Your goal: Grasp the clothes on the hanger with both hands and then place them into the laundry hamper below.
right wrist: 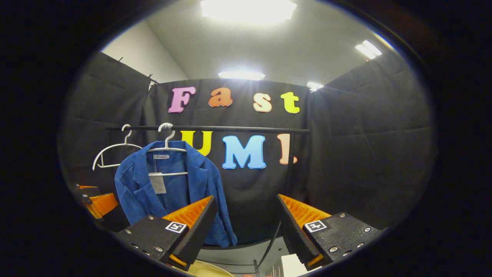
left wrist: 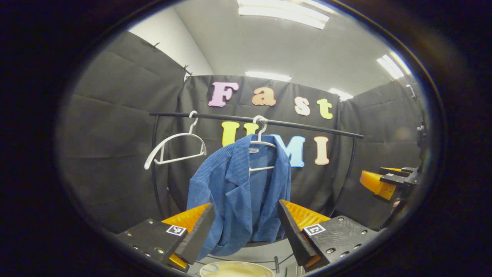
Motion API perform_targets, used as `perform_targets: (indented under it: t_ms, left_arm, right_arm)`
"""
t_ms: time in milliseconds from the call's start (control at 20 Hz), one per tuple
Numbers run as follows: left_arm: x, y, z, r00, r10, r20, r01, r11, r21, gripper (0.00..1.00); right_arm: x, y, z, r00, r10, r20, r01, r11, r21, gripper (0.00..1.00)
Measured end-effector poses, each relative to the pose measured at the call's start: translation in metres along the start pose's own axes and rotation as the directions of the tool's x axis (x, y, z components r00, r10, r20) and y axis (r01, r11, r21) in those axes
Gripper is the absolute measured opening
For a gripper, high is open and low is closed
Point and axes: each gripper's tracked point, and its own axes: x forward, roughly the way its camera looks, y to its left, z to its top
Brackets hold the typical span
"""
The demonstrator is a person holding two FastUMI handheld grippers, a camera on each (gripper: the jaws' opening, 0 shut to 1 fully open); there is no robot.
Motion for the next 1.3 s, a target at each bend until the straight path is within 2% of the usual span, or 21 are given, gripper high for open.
perform_targets:
  t_ms: [150, 200, 500, 950, 1300]
  left_arm:
    - [0.019, 0.002, 0.011, 0.999, 0.045, 0.011, -0.045, 0.999, 0.000, 0.94]
    - [0.027, 0.002, 0.013, 0.998, 0.065, 0.013, -0.065, 0.998, -0.003, 0.92]
    - [0.081, -0.003, 0.006, 0.984, 0.178, -0.019, -0.179, 0.984, -0.014, 0.94]
    - [0.143, 0.003, -0.022, 0.938, 0.338, -0.076, -0.340, 0.940, -0.018, 0.92]
    - [0.181, 0.009, -0.028, 0.906, 0.415, -0.080, -0.421, 0.905, -0.065, 0.94]
  right_arm:
    - [0.034, 0.024, 0.005, 0.996, 0.087, 0.000, -0.087, 0.996, 0.036, 0.96]
    - [0.046, 0.032, 0.005, 0.992, 0.123, 0.001, -0.123, 0.991, 0.050, 0.95]
    - [0.116, 0.066, 0.001, 0.954, 0.298, -0.027, -0.294, 0.950, 0.106, 0.95]
    - [0.191, 0.105, -0.042, 0.862, 0.494, -0.113, -0.473, 0.864, 0.172, 0.96]
    - [0.219, 0.139, -0.072, 0.778, 0.609, -0.155, -0.557, 0.782, 0.279, 0.95]
